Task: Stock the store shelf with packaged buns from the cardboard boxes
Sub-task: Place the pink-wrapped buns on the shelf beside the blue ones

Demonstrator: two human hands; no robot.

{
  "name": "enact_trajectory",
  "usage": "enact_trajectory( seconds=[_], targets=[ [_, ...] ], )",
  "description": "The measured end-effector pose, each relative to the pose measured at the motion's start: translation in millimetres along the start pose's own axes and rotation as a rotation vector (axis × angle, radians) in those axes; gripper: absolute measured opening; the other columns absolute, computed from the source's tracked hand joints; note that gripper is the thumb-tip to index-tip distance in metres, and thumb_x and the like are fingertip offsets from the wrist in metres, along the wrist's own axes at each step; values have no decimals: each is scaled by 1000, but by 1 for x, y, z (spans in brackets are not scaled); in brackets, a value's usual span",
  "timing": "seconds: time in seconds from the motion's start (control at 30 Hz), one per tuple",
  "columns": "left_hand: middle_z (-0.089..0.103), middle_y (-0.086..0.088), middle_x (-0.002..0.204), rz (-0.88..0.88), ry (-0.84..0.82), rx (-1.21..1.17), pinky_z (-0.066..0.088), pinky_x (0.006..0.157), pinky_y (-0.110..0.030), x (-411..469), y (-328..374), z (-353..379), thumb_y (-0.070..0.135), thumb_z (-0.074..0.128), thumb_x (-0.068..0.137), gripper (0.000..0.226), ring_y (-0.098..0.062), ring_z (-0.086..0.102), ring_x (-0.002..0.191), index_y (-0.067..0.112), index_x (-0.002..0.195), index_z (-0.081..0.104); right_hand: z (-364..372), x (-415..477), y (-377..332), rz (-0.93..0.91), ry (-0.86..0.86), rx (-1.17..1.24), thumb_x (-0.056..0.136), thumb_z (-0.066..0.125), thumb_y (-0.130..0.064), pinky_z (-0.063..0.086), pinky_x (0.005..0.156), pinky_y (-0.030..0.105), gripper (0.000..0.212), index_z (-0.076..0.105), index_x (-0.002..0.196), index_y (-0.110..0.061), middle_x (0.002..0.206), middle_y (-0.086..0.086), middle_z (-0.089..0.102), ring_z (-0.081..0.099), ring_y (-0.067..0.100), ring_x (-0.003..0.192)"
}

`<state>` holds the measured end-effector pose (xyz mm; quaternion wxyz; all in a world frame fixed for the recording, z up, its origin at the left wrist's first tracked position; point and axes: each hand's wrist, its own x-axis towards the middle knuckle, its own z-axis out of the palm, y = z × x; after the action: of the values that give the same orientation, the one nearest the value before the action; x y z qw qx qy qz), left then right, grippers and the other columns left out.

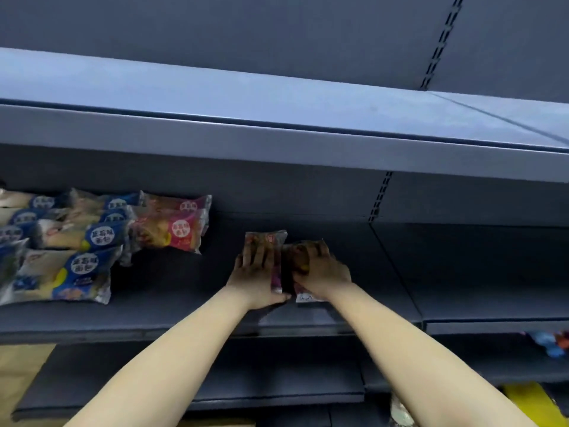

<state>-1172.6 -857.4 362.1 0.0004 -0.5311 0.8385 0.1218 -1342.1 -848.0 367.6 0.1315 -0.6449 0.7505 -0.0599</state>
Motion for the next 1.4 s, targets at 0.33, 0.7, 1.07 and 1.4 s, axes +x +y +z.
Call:
enact_trajectory(
  seconds=[0.33, 0.7, 1.07, 1.4],
  targets=[
    [-28, -1, 155, -30, -228, -5, 2, 118, -44, 0, -1, -23, 71, 61, 71, 122, -25, -29, 141, 23, 149, -18, -13, 19, 25, -82, -22, -89, 74, 55, -72, 42, 95, 43, 100, 9, 150, -25, 146, 12, 31, 40, 35, 128],
    [26, 4, 154, 97, 25, -271, 23, 115, -28, -1, 6, -56, 62, 64, 78, 93, -19, 26, 142, 21, 150, 21, -53, -7, 44, -189, 272, -344, 84, 59, -48, 30, 105, 45, 106, -19, 148, -17, 147, 8, 35, 35, 29, 132],
    [57, -1, 123, -81, 147, -889, 47, 78, -10, -48, -32, -87, 10, 69, 86, 50, -16, 56, 114, 6, 132, 49, -41, -25, -53, -773, 519, -307, 60, 83, -40, 46, 92, 49, 109, 23, 144, -4, 116, 14, 62, 62, 34, 103],
    [69, 5, 88, -315, 283, -1037, 47, 61, -8, -126, -129, -77, 19, 71, 83, 20, -1, 63, 78, 17, 101, 64, 2, -43, -157, -973, 392, -309, 62, 78, -41, 50, 84, 47, 97, 26, 144, -33, 137, 12, 50, 58, 35, 108]
  ],
)
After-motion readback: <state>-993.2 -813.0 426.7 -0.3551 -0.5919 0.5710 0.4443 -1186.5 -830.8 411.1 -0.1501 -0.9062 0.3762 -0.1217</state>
